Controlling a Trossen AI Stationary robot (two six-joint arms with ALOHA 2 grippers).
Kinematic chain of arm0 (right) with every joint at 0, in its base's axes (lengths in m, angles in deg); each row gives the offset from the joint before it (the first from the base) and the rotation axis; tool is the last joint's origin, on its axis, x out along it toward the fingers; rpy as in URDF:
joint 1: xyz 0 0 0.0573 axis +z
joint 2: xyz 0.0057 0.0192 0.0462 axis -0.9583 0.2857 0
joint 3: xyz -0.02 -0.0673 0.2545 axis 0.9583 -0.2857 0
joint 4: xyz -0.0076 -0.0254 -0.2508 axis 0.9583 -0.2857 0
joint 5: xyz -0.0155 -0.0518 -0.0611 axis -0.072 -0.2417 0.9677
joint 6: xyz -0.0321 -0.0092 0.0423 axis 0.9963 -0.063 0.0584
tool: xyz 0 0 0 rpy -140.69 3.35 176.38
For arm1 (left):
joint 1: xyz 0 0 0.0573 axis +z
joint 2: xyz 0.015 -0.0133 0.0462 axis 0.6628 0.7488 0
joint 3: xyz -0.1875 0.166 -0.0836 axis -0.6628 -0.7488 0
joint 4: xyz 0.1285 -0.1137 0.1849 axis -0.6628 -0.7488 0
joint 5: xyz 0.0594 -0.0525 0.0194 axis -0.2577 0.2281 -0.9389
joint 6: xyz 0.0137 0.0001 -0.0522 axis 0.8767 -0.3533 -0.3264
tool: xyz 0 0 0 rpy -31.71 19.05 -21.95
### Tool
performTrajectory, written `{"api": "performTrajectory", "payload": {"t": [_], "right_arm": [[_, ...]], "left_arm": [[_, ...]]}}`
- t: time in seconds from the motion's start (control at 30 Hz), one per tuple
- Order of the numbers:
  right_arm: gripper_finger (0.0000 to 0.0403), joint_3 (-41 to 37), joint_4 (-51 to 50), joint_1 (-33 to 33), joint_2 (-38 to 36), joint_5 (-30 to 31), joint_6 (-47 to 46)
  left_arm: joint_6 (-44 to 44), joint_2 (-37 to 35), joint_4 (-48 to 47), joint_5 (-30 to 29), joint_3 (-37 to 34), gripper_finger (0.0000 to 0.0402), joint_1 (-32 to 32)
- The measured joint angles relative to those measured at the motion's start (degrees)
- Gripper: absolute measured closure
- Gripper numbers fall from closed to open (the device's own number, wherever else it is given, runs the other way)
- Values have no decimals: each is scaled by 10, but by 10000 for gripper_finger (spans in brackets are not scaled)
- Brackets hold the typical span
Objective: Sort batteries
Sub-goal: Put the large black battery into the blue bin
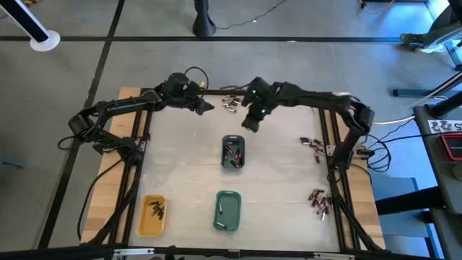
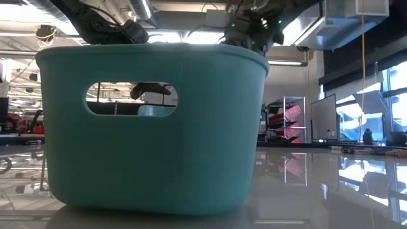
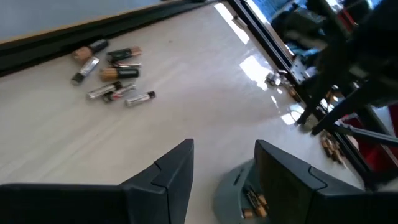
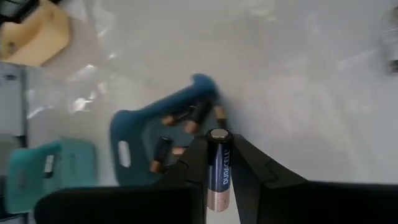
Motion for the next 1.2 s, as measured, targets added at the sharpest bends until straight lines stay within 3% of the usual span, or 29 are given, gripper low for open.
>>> {"api": "performTrajectory", "payload": {"t": [0.13,0.23,0.57,0.77,1.07,1.2], "right_arm": [[360,0,41,16,29,-47,-46],[360,0,66,26,40,-50,-72],[359,0,74,91,73,64,-120],[359,0,74,115,79,117,-153],[359,0,65,121,80,128,-116],[358,0,65,112,80,103,-89]], "left_arm": [[15,0,-2,24,0,243,0],[29,0,-2,41,0,243,0],[86,0,-28,121,0,243,0],[119,0,-65,136,0,243,0],[106,0,-69,144,0,243,0],[74,0,-69,128,0,243,0]]}}
